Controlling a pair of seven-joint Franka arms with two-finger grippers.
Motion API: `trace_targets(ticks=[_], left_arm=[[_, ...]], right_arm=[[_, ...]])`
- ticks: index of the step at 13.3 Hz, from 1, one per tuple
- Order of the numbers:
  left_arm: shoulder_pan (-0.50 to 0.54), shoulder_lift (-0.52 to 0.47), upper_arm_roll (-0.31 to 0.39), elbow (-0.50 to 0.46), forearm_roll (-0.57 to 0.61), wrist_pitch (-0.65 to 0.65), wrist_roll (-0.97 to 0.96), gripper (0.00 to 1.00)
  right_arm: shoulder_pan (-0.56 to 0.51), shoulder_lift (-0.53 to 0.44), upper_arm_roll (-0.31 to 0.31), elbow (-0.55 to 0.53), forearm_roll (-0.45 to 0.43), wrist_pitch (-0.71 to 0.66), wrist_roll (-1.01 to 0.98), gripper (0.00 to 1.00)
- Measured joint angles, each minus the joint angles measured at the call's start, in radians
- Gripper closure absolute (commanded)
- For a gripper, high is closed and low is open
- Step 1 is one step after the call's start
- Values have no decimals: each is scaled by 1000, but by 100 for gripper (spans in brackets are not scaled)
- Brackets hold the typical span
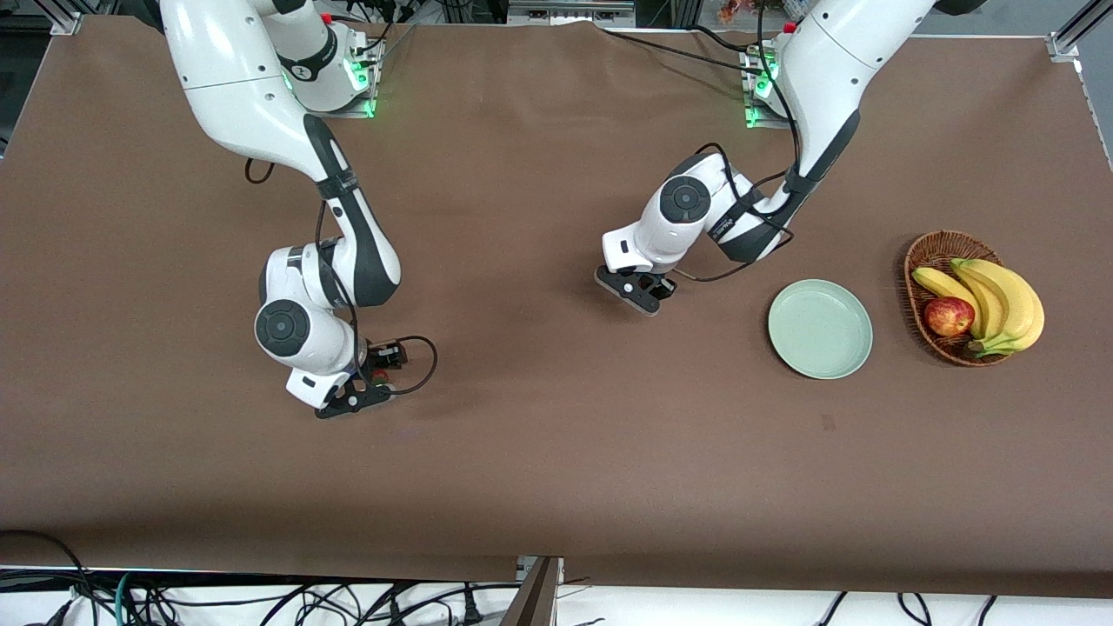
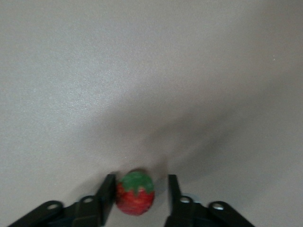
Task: Collect all strawberries into plate
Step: 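Carry the strawberry over the plate with the left gripper while the right lifts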
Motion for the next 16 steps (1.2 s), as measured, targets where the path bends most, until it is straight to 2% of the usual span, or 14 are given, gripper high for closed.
trace_targets(ticks=[3, 6, 8, 10, 12, 15, 16], left_arm=[[1, -8, 0, 8, 47, -40, -4, 81], [6, -79, 0, 59, 51, -250, 42, 81], [21, -141, 0, 78, 51, -341, 103, 80], [63, -187, 0, 79, 46, -410, 223, 80], [127, -216, 1, 79, -5, -448, 393, 78], [239, -242, 3, 79, -76, -480, 653, 78], [278, -250, 4, 79, -101, -489, 748, 78]], right_arm=[[-1, 1, 0, -2, 0, 5, -1, 42], [-1, 1, 0, -3, 0, 6, -1, 45], [-1, 3, 0, -4, 0, 8, -1, 47], [-1, 8, 0, -4, 2, 18, -1, 47], [-1, 18, 0, -4, 2, 40, 0, 58], [-1, 20, -2, -2, 3, 49, 0, 59], [-2, 20, -2, 0, 3, 50, 0, 64]])
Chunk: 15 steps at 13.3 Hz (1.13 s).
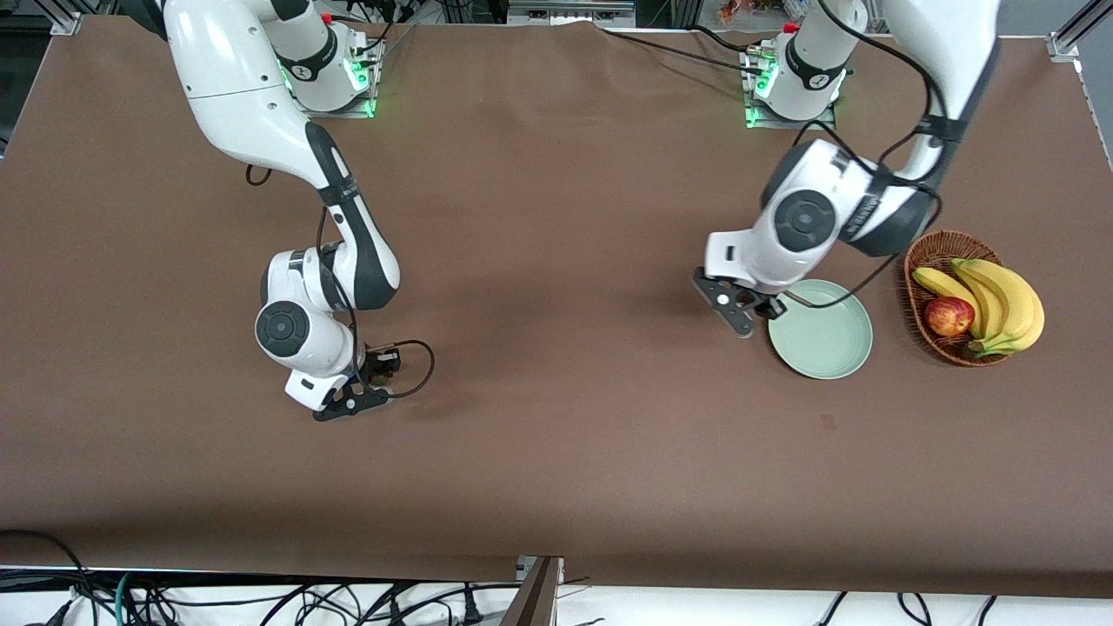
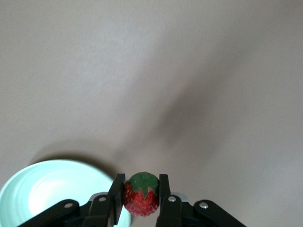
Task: Collect all strawberries into plate
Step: 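Carry the strawberry over the plate with the left gripper while the right lifts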
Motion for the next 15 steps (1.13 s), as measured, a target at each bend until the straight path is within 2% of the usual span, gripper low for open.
trace_targets(ticks=[1, 3, 6, 9, 12, 15], left_arm=[[44, -6, 1, 0, -25, -13, 104, 77], [142, -11, 3, -2, -64, -27, 302, 77], [249, 9, 6, -18, -70, -20, 490, 75], [261, 39, 2, -74, -69, 99, 533, 71], [263, 43, 2, -172, -59, 234, 539, 69], [274, 44, 3, -225, -28, 313, 541, 67]], right_arm=[[0, 0, 0, 2, 0, 0, 0, 75], [0, 0, 0, 4, 1, 0, 0, 89], [0, 0, 2, 7, 2, -1, 2, 91], [13, -2, 21, 53, 16, -54, 78, 91], [71, -5, 81, 129, 25, -101, 281, 91], [136, 1, 161, 153, 25, -100, 487, 90]])
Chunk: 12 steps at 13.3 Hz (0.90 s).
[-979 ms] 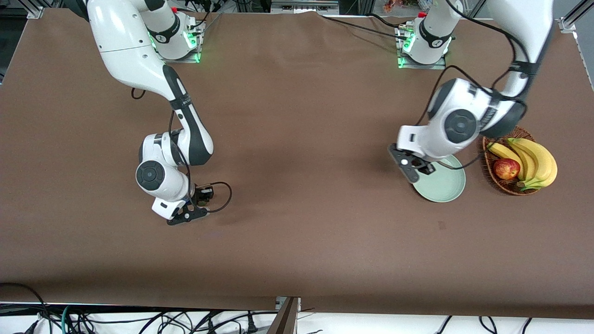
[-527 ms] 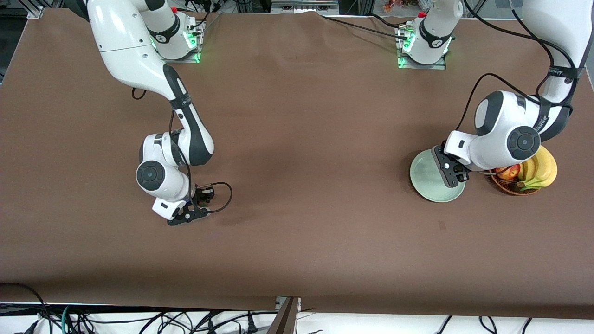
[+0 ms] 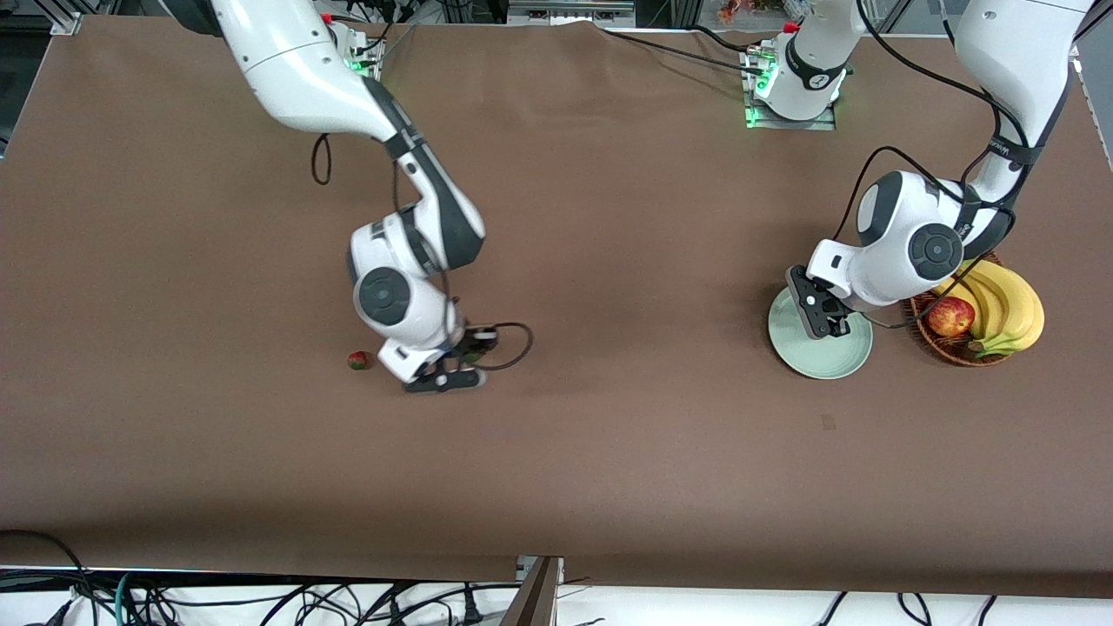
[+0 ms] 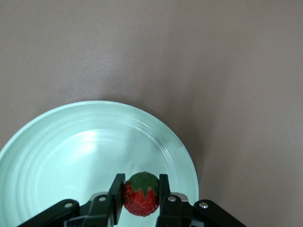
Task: Collect all strawberries into plate
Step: 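Carry the strawberry over the plate with the left gripper while the right lifts, then release the strawberry onto the plate while the right gripper sets one mid-table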
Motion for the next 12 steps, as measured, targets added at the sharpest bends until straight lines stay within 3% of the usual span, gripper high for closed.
trace_targets(ticks=[1, 2, 3, 6, 9, 11, 12], left_arm=[[7, 1, 0, -12, 3, 16, 0, 63], [17, 2, 1, -19, 5, 23, 1, 28], [25, 5, 1, -21, 6, 27, 2, 0], [32, 6, 1, -22, 7, 32, 4, 0], [41, 3, 0, -20, 8, 33, 16, 0], [72, -6, -3, -16, 8, 30, 47, 0], [96, -13, -13, -14, 8, 20, 59, 0]], right_arm=[[23, 3, 21, 14, 1, 1, 68, 90], [46, 6, 42, 30, 1, 4, 141, 90], [76, 13, 61, 47, 1, 24, 222, 90], [231, 78, 76, 61, 1, 242, 475, 89], [348, 175, 69, 64, 1, 425, 612, 81], [346, 183, 61, 78, 1, 439, 620, 64], [337, 182, 58, 87, 1, 436, 620, 42]])
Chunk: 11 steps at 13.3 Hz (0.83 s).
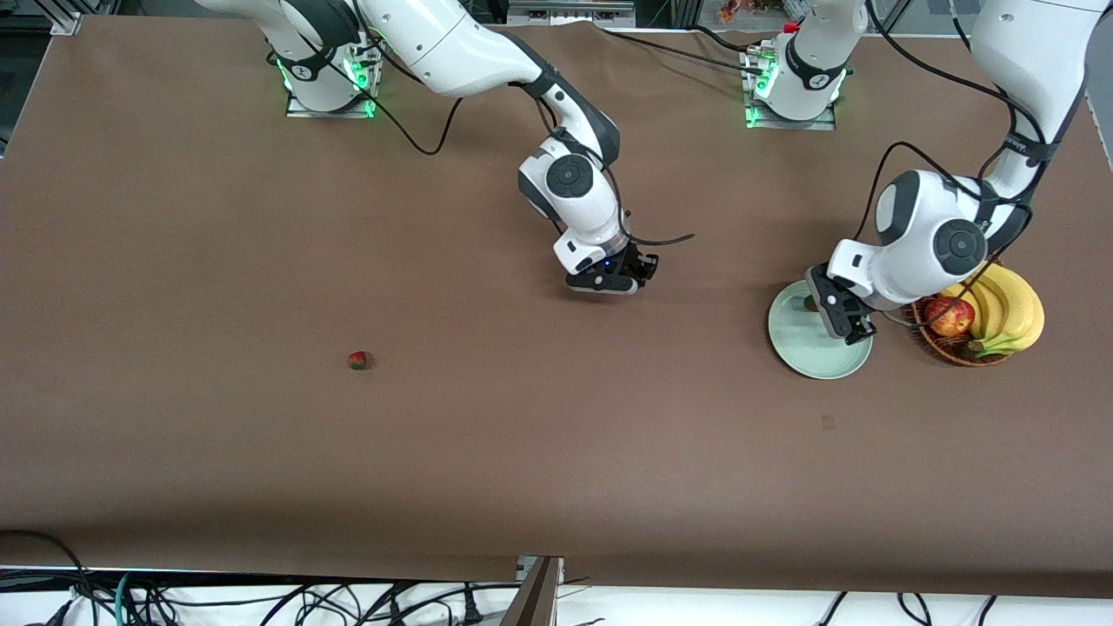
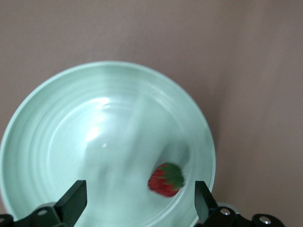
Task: Collect all strawberries into plate
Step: 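Release the strawberry onto the plate while the right gripper sets one mid-table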
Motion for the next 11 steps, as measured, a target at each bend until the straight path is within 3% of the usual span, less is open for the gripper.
trace_targets(ticks=[2, 5, 8, 11], left_arm=[[61, -18, -49, 10, 0, -36, 8, 0], [147, -42, -150, 66, -4, -146, 9, 0], [159, -49, -176, 161, -81, -294, 8, 0], [160, -48, -199, 204, -159, -360, -33, 0]], right_arm=[[-13, -2, 0, 10, 0, -2, 0, 0], [-16, -18, -1, 18, 0, -8, -1, 0], [-41, -81, -21, 21, -4, -120, -19, 0], [-70, -131, -127, 21, -6, -290, -197, 0]])
